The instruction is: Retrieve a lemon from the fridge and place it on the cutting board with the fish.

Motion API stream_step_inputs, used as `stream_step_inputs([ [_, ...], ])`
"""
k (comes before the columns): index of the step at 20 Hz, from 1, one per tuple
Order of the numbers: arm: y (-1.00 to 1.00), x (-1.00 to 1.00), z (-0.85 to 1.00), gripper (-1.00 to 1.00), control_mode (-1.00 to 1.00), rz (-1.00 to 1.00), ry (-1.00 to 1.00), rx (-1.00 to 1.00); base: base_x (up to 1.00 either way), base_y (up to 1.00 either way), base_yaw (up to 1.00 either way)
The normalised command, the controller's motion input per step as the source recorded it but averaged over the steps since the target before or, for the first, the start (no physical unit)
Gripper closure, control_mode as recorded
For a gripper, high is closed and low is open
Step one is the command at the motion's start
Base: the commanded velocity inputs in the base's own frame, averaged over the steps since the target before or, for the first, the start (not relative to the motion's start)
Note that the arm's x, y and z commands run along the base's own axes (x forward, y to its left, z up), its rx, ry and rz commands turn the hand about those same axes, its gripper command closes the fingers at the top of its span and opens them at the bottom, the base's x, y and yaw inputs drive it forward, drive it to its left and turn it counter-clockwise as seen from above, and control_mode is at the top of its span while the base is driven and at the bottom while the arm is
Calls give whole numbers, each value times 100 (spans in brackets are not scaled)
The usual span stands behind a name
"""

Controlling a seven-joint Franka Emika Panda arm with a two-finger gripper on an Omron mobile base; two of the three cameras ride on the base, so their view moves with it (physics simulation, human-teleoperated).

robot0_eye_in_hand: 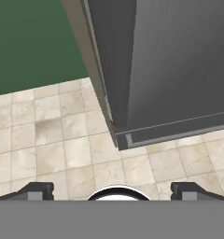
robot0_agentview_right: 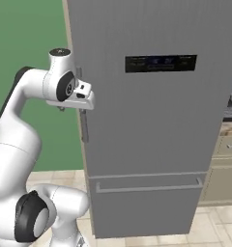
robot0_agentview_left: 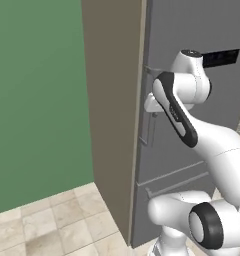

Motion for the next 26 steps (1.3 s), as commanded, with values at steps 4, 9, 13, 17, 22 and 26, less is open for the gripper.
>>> stream_step_inputs([
  [4,0,0,0,-100,100,0,0,0,-38,3,-24],
  [9,0,0,0,-100,100,0,0,0,-39,0,-20],
  [13,0,0,0,-100,100,0,0,0,-6,18,-1],
  [17,0,0,0,-100,100,0,0,0,0,12,0],
  [22,0,0,0,-100,100,0,0,0,0,0,0],
  [26,4,4,0,-100,-100,1,-4,0,0,0,0],
])
